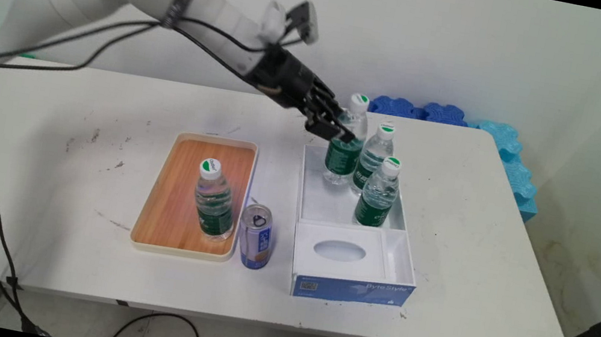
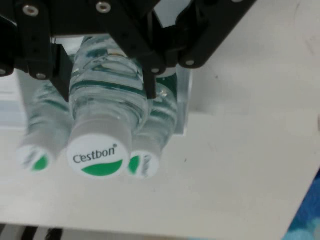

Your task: Place the picked object on the tray

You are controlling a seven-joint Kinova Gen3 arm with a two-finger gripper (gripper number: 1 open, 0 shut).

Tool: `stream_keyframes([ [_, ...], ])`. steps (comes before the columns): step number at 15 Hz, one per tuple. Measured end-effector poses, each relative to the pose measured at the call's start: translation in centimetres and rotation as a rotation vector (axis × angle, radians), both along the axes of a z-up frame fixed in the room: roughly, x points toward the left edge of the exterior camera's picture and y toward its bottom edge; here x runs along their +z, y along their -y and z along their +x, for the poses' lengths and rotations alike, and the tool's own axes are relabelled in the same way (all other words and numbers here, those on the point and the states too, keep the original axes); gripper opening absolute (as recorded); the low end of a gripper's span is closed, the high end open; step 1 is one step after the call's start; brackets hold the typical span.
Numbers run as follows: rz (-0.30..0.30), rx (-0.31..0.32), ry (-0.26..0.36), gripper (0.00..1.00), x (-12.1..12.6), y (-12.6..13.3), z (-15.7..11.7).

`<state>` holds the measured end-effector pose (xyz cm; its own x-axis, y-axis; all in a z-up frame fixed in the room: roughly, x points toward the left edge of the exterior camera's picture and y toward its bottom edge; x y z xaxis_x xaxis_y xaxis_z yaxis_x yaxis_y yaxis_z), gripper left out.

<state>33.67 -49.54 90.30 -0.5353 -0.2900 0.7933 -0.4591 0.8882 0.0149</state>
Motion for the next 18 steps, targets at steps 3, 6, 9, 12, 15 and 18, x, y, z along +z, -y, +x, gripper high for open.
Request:
stream_keyframes([
  [3,-0.019,-0.005,-0.013,0.0,3.1,-2.3,2.3],
  [6,-0.029,-0.009,0.004,0.0,4.7,-3.9,4.6],
  [9,-0.032,-0.004,0.043,0.0,5.4,-5.9,7.8],
  [12,-0.013,0.015,0.079,0.0,5.0,-8.3,11.6],
  [15,0.023,0.047,0.115,0.0,3.6,-11.6,15.7],
  [18,0.056,0.073,0.138,0.0,1.7,-14.6,18.5],
])
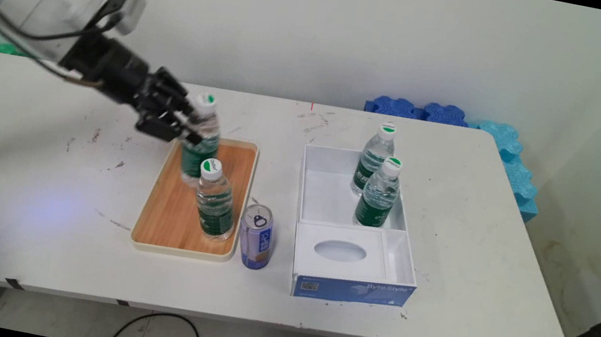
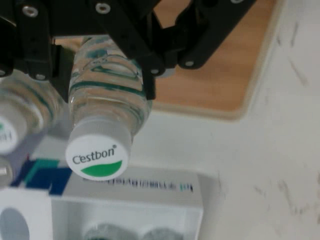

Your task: Place the picked object on the tray

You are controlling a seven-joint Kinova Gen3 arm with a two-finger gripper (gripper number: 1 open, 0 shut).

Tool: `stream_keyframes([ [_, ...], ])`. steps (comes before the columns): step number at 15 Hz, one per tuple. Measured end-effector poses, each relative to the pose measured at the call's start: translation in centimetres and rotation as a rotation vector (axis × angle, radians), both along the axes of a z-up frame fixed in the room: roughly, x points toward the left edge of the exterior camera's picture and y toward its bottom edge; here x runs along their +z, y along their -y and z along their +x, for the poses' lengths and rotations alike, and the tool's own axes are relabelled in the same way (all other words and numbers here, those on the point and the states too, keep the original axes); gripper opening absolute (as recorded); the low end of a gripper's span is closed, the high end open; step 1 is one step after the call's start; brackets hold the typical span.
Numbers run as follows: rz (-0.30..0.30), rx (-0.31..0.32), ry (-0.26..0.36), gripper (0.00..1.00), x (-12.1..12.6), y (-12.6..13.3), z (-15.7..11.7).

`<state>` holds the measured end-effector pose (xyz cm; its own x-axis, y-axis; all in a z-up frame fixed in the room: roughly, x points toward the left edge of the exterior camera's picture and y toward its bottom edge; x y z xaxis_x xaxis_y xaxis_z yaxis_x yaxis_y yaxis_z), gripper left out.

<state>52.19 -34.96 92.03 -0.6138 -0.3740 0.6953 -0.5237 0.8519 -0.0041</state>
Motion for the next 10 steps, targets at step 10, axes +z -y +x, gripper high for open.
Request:
stream_keyframes([
  [10,0.041,0.006,-0.028,0.0,-5.2,-4.4,1.3],
])
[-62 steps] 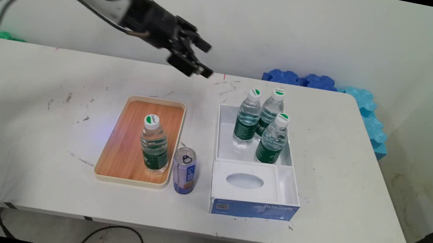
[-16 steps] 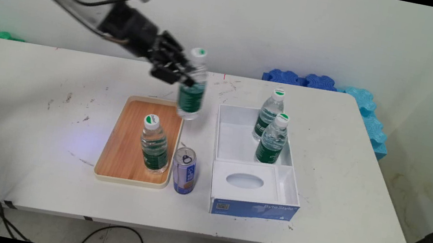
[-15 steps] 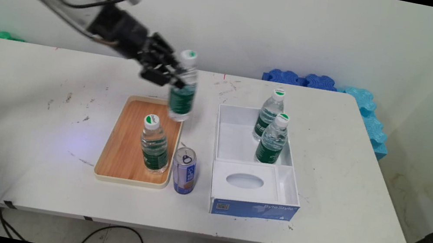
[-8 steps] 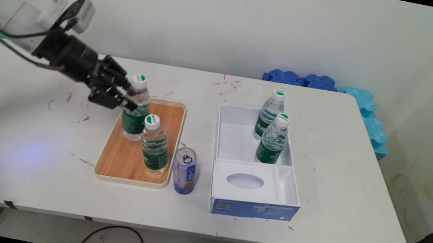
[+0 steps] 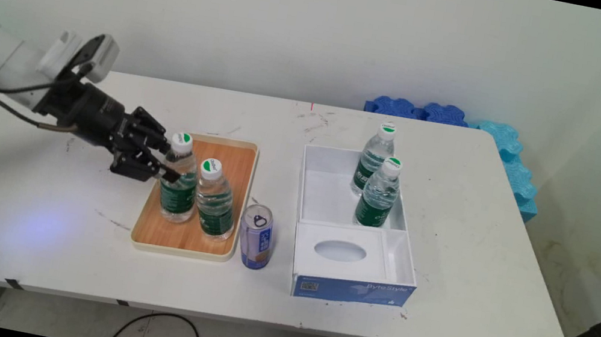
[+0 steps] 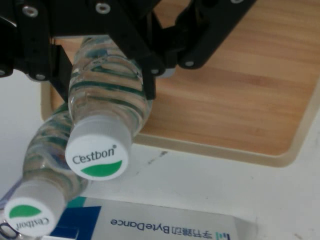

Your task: Place the picked object on the tray

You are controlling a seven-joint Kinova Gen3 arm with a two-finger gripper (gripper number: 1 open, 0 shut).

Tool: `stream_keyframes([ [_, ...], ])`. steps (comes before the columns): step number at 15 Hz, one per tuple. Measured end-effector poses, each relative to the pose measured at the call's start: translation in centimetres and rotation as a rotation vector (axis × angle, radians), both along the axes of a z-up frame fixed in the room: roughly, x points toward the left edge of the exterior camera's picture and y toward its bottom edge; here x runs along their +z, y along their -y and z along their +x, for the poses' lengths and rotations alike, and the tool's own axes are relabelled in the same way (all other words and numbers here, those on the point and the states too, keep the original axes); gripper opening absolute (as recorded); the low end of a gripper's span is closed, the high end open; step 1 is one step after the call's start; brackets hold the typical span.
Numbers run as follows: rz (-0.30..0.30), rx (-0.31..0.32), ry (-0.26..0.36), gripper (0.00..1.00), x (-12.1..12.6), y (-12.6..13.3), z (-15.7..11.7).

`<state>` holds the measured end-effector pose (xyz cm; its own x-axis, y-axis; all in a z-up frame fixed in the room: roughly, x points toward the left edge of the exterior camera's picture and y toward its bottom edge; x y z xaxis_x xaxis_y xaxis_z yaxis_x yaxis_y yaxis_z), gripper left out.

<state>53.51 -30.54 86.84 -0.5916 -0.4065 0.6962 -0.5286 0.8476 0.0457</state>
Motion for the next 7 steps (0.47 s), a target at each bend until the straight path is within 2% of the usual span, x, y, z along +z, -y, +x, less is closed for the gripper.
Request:
stream_keyframes([
  [3,-0.004,-0.002,-0.006,0.0,-1.1,-0.4,-0.2],
  [4,-0.007,-0.002,-0.008,1.0,-1.4,-0.5,-0.3],
  [7,-0.016,-0.004,-0.012,1.0,-2.0,-0.6,-0.5],
])
